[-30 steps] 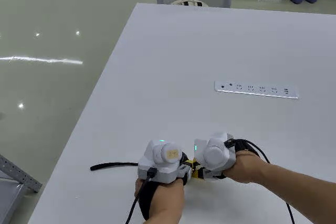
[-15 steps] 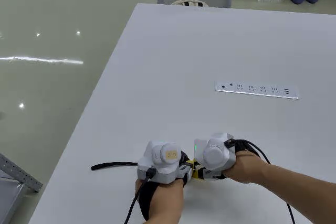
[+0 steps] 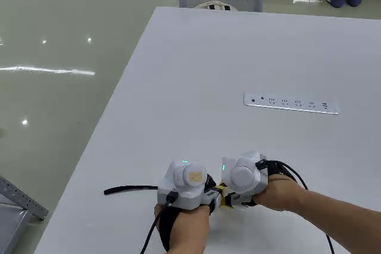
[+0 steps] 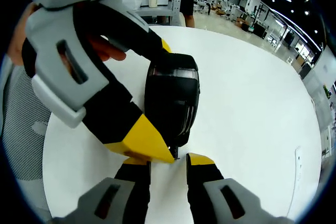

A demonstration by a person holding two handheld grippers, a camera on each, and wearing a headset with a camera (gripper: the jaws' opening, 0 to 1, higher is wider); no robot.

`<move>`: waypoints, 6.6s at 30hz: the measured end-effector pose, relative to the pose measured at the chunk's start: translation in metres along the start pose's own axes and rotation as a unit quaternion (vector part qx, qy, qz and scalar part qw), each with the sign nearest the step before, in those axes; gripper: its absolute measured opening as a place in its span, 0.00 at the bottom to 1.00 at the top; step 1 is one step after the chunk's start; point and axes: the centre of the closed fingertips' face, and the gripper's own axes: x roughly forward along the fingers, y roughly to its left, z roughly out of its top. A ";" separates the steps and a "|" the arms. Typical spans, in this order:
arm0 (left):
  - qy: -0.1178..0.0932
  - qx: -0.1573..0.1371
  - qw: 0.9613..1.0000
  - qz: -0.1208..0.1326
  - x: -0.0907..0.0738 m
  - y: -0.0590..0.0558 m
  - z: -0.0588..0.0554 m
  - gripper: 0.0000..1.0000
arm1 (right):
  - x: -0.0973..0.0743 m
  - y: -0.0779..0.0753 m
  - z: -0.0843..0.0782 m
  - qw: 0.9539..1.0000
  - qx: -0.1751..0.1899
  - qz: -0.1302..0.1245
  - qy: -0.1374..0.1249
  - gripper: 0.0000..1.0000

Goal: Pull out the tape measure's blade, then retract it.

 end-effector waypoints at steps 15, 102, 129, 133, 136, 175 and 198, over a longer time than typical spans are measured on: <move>0.007 0.014 1.000 -0.004 -0.008 0.010 -0.005 0.75 | -0.008 0.002 0.003 0.997 0.070 -0.024 -0.020 0.40; -0.033 0.095 0.993 -0.060 -0.116 0.009 -0.027 0.93 | -0.148 0.082 -0.023 0.877 0.393 -0.211 -0.176 0.83; -0.043 0.089 0.993 -0.064 -0.159 0.014 -0.039 0.93 | -0.189 0.116 -0.019 0.862 0.410 -0.229 -0.194 0.91; -0.043 0.085 0.993 -0.064 -0.168 0.016 -0.040 0.93 | -0.199 0.118 -0.020 0.860 0.409 -0.234 -0.197 0.91; -0.047 0.080 0.994 -0.063 -0.174 0.017 -0.039 0.93 | -0.203 0.120 -0.020 0.859 0.409 -0.236 -0.197 0.91; -0.053 0.059 0.995 -0.062 -0.220 0.025 -0.033 0.95 | -0.247 0.151 -0.021 0.849 0.425 -0.253 -0.187 0.95; -0.053 0.060 0.995 -0.061 -0.221 0.028 -0.032 0.96 | -0.250 0.156 -0.029 0.844 0.432 -0.259 -0.183 0.94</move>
